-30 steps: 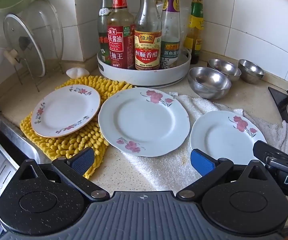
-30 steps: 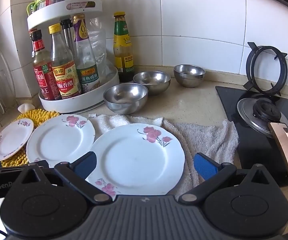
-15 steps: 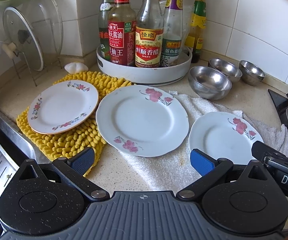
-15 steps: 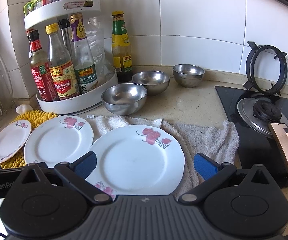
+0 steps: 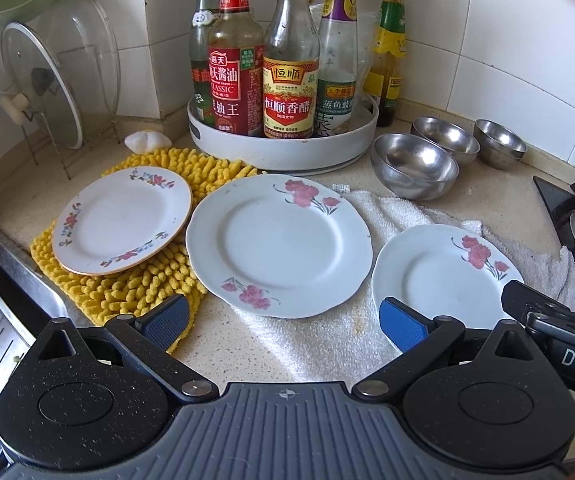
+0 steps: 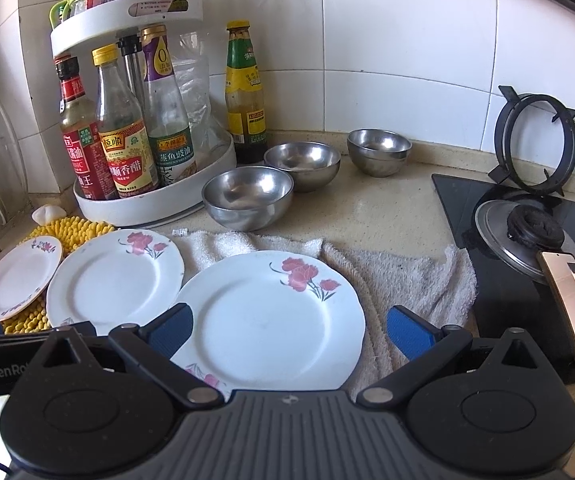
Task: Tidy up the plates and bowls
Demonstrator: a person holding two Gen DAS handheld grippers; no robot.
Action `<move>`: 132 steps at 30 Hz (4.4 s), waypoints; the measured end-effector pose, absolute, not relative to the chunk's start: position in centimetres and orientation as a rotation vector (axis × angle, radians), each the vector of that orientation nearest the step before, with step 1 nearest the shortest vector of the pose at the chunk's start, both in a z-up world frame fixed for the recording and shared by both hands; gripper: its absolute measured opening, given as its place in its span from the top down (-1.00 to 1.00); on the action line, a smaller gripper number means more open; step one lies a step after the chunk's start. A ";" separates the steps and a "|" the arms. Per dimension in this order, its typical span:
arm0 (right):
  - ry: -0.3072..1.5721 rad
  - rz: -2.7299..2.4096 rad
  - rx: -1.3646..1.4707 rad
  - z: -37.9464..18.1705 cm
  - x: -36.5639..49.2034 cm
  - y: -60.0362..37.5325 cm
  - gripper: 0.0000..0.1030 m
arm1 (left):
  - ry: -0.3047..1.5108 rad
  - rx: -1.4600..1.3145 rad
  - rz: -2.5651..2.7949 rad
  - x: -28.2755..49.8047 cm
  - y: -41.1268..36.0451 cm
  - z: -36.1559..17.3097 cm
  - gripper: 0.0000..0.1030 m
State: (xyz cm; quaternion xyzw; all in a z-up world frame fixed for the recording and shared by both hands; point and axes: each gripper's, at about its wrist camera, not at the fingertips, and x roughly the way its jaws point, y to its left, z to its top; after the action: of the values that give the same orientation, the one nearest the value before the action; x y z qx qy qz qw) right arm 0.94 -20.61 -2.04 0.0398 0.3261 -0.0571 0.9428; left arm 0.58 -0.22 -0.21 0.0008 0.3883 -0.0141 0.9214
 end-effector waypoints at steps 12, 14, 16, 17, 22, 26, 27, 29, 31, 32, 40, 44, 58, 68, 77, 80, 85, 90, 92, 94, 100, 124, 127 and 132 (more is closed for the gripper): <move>0.666 -0.107 0.074 -2.0 0.7 -20.6 -1.00 | 0.798 0.046 -0.022 0.4 -0.3 -0.1 -0.99; 0.672 -0.105 0.068 -2.1 0.8 -20.7 -1.00 | 0.810 0.044 -0.024 0.5 -0.4 -0.3 -0.98; 0.682 -0.092 0.066 -2.3 1.1 -20.9 -1.00 | 0.821 0.030 -0.022 0.6 -0.4 -0.5 -0.98; 0.682 -0.082 0.062 -2.2 1.3 -21.1 -1.00 | 0.825 0.021 -0.023 0.7 -0.5 -0.5 -0.98; 0.695 -0.026 0.048 -2.3 3.1 -22.3 -1.00 | 0.830 -0.009 -0.013 1.3 -1.3 -0.5 -0.98; 0.724 0.003 0.017 -3.0 4.7 -23.6 -1.00 | 0.861 -0.017 -0.016 1.9 -2.0 -1.4 -0.97; 0.731 0.009 0.010 -3.3 5.2 -24.0 -1.00 | 0.872 -0.019 -0.020 1.9 -2.3 -1.7 -0.97; 0.750 0.027 -0.003 -3.8 6.1 -24.7 -1.00 | 0.878 -0.025 -0.029 2.1 -2.8 -2.1 -0.96; 0.767 0.054 -0.007 -4.2 6.9 -25.3 -1.00 | 0.894 -0.020 -0.038 2.4 -3.5 -2.4 -0.96; 0.773 0.067 -0.006 -4.5 7.1 -25.6 -1.00 | 0.894 -0.015 -0.041 2.6 -3.9 -2.6 -0.96; 0.864 0.177 0.016 -6.3 9.2 -28.1 -0.84 | 0.927 -0.008 -0.123 4.6 -6.5 -3.5 -0.96; 0.903 0.226 0.016 -6.8 10.0 -28.8 -0.74 | 0.956 0.011 -0.127 5.6 -7.6 -4.4 -0.86; 0.987 0.261 0.021 -7.9 11.6 -29.1 -0.63 | 1.055 -0.013 -0.236 8.3 -8.0 -6.1 -0.49; 1.000 0.226 0.001 -7.3 11.1 -28.1 -0.48 | 1.069 0.070 -0.345 9.6 -8.0 -6.1 -0.43; 0.982 0.229 0.029 -7.5 10.5 -28.2 -0.40 | 1.063 0.100 -0.369 9.6 -8.3 -6.3 -0.47; 0.990 0.229 0.063 -7.0 10.4 -28.5 -0.40 | 1.060 0.095 -0.363 9.5 -8.4 -6.2 -0.47; 0.996 0.244 0.136 -6.6 9.9 -29.9 -0.40 | 1.042 0.126 -0.359 8.9 -9.4 -5.9 -0.56; 1.007 0.221 0.159 -6.5 9.6 -31.4 -0.40 | 1.011 0.104 -0.353 9.1 -10.4 -5.0 -0.55; 1.007 0.211 0.176 -6.6 9.7 -32.5 -0.40 | 0.996 0.109 -0.381 9.1 -11.2 -4.7 -0.56; 0.975 0.208 0.165 -6.3 9.7 -32.8 -0.39 | 0.995 0.121 -0.388 9.2 -12.0 -5.0 -0.56; 0.927 0.186 0.116 -4.6 9.9 -32.4 -0.39 | 1.028 0.024 -0.335 9.6 -8.7 -4.8 -0.44; 0.946 0.578 -0.022 -5.6 20.4 -16.6 -0.39 | 0.991 -0.159 0.011 10.8 6.2 -4.1 -0.52; 0.970 0.590 -0.033 -6.1 20.3 -15.5 -0.39 | 1.010 -0.150 -0.015 11.4 6.3 -4.7 -0.45; 1.038 0.561 0.024 -7.9 21.2 -15.0 -0.44 | 1.021 -0.123 -0.053 12.6 6.4 -5.1 -0.43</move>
State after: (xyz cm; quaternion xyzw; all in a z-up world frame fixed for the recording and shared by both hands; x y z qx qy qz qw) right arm 21.16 -14.98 -7.89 0.0115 0.4894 0.2647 0.8309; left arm 12.56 6.44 -5.06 -0.0586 0.4882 -0.0254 0.8704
